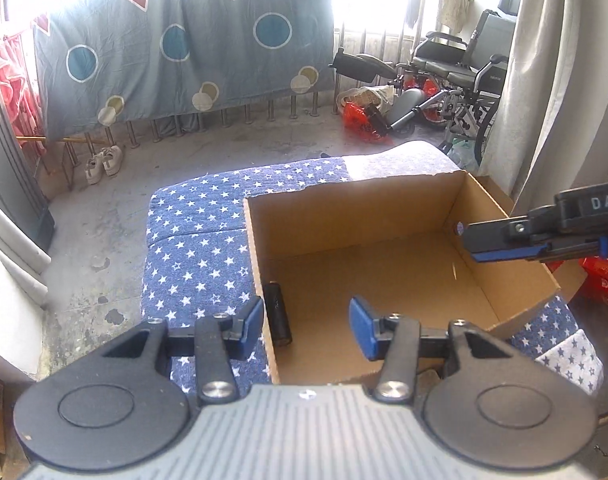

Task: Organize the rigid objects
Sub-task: 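Carry the black cylinder into the cardboard box and open the right tool, then lower the right tool into the pink cup and grasp the black fob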

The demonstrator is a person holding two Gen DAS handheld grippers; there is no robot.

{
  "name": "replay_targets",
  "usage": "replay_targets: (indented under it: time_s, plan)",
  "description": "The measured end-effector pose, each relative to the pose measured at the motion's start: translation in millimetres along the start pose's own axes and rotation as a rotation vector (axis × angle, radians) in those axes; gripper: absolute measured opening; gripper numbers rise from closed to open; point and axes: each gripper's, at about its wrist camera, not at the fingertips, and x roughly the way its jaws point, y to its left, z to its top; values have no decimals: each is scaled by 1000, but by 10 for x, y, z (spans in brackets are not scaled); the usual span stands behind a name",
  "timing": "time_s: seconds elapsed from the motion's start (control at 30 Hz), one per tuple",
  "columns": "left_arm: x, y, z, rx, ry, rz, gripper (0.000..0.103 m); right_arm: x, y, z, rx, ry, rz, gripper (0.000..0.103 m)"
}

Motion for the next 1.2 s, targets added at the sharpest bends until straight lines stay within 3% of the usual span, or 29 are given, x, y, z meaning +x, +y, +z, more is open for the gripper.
replay_targets:
  time_s: [0.1, 0.23, 0.47, 0.57, 0.8, 1.2]
  plan:
    - [-291, 1, -283, 6, -6, -30, 55, -412, -28, -377, 2, -24, 38, 35]
    - [-451, -8, -717, -6, 41, -79, 58, -651, -203, -946, 116, 22, 162, 36]
    - [-168, -177, -1369, 16, 176, -131, 54, -298, -258, -1625, 141, 123, 97, 37]
    - [-20, -240, -1534, 15, 208, -167, 51, -44, -159, -1707, 90, 177, 50, 37]
    - [214, -317, -1612, -13, 231, -219, 45, 400, -52, -1788, 47, 260, 43, 37]
    - [323, -294, -1616, -24, 243, -215, 45, 632, 3, -1871, -13, 343, 19, 34]
